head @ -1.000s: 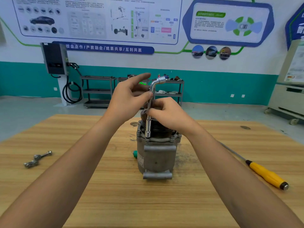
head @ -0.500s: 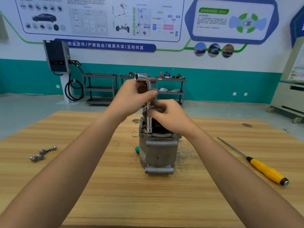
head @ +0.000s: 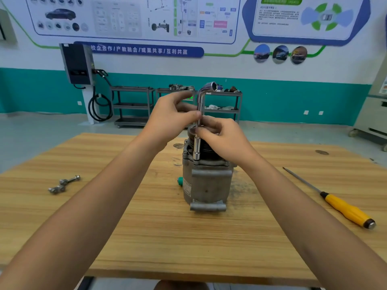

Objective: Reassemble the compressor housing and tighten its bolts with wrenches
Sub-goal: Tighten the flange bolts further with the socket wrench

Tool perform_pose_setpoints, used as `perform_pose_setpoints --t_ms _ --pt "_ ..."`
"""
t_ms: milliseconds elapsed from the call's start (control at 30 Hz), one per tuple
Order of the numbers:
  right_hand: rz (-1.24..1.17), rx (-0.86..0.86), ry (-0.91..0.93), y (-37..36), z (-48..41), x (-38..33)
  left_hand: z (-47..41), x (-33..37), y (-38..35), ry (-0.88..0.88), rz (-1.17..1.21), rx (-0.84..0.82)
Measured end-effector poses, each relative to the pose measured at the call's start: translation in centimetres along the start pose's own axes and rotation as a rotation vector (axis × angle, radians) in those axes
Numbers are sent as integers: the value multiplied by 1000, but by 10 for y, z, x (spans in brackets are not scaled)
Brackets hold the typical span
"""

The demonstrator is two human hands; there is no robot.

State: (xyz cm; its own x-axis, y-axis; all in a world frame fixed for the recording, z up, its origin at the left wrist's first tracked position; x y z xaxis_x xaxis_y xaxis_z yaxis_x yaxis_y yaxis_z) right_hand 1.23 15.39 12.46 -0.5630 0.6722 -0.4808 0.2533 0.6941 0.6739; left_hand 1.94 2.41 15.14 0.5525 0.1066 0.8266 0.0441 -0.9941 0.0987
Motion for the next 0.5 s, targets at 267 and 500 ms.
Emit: perform_pose_setpoints --t_ms 267,500 --pt "22 113 14 -2 -1 -4 -1 2 -5 -82 -116 31" --pt "-66 -15 -32 -2 -2 -1 -2 -7 -1 -5 113 54"
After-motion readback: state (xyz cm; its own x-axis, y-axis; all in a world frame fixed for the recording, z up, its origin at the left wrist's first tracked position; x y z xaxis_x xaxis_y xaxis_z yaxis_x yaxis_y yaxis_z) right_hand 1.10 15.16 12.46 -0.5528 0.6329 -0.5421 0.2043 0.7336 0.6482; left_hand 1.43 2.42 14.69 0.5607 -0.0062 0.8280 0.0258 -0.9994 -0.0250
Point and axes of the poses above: each hand's wrist, its own z-axis away from the middle knuckle, its own y-axis out of the back of the hand, x = y × z, the point moved 2 cm from there along -z, towards the middle knuckle, and after that the axes turned 13 degrees about z, right-handed, at the moved point
